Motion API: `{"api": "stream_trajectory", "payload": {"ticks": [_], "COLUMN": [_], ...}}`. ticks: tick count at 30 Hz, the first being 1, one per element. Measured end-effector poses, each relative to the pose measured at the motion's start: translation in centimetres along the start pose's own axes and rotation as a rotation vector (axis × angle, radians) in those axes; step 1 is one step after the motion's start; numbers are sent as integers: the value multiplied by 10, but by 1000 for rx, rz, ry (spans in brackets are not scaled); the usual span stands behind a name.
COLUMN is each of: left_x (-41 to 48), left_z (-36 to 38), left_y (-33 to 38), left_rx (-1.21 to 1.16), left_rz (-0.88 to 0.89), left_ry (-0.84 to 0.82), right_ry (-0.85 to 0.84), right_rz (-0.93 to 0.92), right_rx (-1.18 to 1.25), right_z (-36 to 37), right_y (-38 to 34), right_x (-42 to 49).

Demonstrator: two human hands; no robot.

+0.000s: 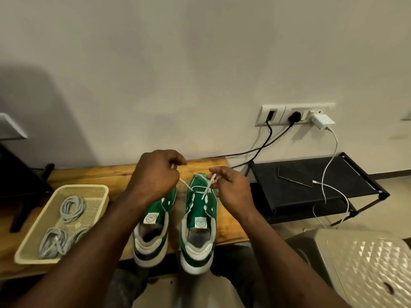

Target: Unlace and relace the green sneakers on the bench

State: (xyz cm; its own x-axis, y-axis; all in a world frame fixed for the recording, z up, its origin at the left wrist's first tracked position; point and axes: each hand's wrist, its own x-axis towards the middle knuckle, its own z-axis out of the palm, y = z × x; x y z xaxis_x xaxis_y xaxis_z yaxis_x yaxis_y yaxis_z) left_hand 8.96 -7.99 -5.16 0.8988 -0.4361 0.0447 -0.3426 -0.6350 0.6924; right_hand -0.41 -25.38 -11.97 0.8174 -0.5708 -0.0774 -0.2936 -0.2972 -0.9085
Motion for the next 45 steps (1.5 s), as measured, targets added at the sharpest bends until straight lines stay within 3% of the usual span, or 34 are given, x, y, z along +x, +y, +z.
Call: {"api": "stream_trajectory", "payload": {"ticks": [2,6,12,17,22,34,45], "left_x": [-5,-22,-50,-58,-70,-71,-68], "left_z": [-13,-61,-122,-148,-167,-176,-173], "left_y": [18,65,124,156,184,184,190], "left_rx": [-63,-209,-617,-700,-844,-903,-797], "left_rz": [39,115,191,173,180,129,193], "left_ry": [1,73,142,347,313,201,342], "right_ry": [-37,43,182,276,229,206,217], "right_rz": [-104,-293,-470,-506,-584,-569,-632], "right_rx": [48,71,61,101,200,194,196], "right_z": [-12,-47,-89,-99,-106,-101,-95], "right_y": [-19,-87,-172,-213,-244,-261,-276], "right_x": [-5,-24,-45,-58,-79,-85,-81]}}
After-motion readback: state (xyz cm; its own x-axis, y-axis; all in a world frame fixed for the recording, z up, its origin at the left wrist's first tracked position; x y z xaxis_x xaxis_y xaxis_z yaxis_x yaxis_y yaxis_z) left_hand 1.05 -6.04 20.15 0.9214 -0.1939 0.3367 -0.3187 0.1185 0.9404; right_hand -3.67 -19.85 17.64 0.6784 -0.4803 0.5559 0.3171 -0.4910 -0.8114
